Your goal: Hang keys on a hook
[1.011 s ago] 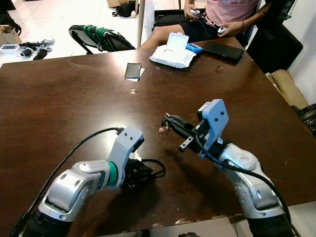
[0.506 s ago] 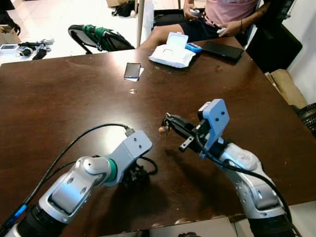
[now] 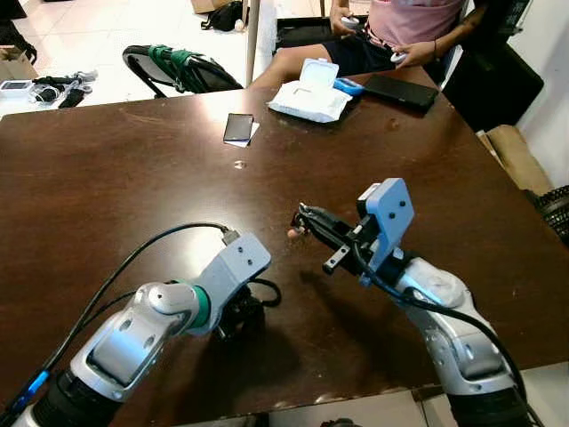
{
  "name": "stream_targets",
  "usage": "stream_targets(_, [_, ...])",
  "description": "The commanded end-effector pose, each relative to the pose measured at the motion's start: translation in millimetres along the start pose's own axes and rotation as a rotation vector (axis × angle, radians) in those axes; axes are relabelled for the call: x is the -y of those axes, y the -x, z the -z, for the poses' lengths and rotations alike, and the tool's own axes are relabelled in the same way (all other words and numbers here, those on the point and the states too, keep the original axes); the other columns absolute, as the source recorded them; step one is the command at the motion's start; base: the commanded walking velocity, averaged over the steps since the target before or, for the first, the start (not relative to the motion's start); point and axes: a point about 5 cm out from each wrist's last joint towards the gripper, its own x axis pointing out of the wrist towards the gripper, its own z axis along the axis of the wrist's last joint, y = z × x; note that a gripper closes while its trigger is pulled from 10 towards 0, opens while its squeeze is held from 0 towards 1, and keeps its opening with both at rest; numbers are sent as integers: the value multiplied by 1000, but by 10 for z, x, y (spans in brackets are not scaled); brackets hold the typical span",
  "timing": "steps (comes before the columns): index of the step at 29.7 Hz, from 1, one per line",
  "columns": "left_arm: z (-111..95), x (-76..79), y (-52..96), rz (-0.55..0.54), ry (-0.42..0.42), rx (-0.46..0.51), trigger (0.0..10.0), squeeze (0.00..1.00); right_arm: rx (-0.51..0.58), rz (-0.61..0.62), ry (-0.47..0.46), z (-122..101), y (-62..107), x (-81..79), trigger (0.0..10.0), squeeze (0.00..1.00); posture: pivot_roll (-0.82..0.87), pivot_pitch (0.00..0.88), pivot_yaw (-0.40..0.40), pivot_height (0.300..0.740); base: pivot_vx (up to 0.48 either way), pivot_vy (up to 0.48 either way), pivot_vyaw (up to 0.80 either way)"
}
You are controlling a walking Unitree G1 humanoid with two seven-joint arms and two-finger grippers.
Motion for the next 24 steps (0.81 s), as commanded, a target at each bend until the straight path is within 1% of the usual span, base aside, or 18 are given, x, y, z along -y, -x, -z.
stream_targets(1, [165, 69, -48, 40, 38, -60, 0, 0, -2, -17, -4, 5, -4, -38, 10000, 0, 71, 78, 154, 740, 0, 0, 0])
stream_targets(12, [161, 66, -51, 30, 49, -38, 0, 0, -2, -16, -1, 1, -5, -33, 10000, 0, 71, 75, 152, 740, 0, 0, 0])
stream_targets(13, [103, 58, -38, 24, 66, 9, 0, 0, -1, -16, -1, -3, -8, -32, 10000, 0, 71, 76, 151, 740, 0, 0, 0])
stream_targets(14, [103, 58, -38, 24, 66, 9, 0, 0, -1, -16, -1, -3, -8, -32, 10000, 0, 71, 76, 151, 740, 0, 0, 0])
stream_targets(15, [27, 47, -16, 15, 77, 65, 0, 0, 1, -16, -1, -7, -9, -30, 10000, 0, 70, 78, 149, 740, 0, 0, 0])
stream_targets(16, [27, 47, -16, 15, 77, 65, 0, 0, 1, -16, -1, -7, -9, -30, 10000, 0, 70, 78, 149, 740, 0, 0, 0])
stream_targets(18, [-312, -47, 102, -94, 59, 283, 0, 0, 7, -10, -5, -18, -19, -24, 10000, 0, 72, 81, 144, 740, 0, 0, 0])
stream_targets(20, [-312, -47, 102, -94, 59, 283, 0, 0, 7, -10, -5, -18, -19, -24, 10000, 0, 72, 81, 144, 740, 0, 0, 0])
stream_targets(21, [-468, -89, 181, -151, 49, 375, 118, 0, 12, -7, -7, -25, -27, -22, 10000, 0, 73, 82, 143, 740, 0, 0, 0])
stream_targets(22, [-612, -124, 264, -204, 35, 451, 10000, 0, 19, -2, -10, -34, -41, -19, 10000, 0, 72, 82, 138, 740, 0, 0, 0])
stream_targets(23, [-612, -124, 264, -204, 35, 451, 10000, 0, 19, -2, -10, -34, -41, -19, 10000, 0, 72, 82, 138, 740, 0, 0, 0])
stream_targets(24, [-701, -136, 320, -230, 25, 496, 10000, 0, 26, 4, -13, -44, -53, -16, 10000, 0, 72, 82, 136, 740, 0, 0, 0])
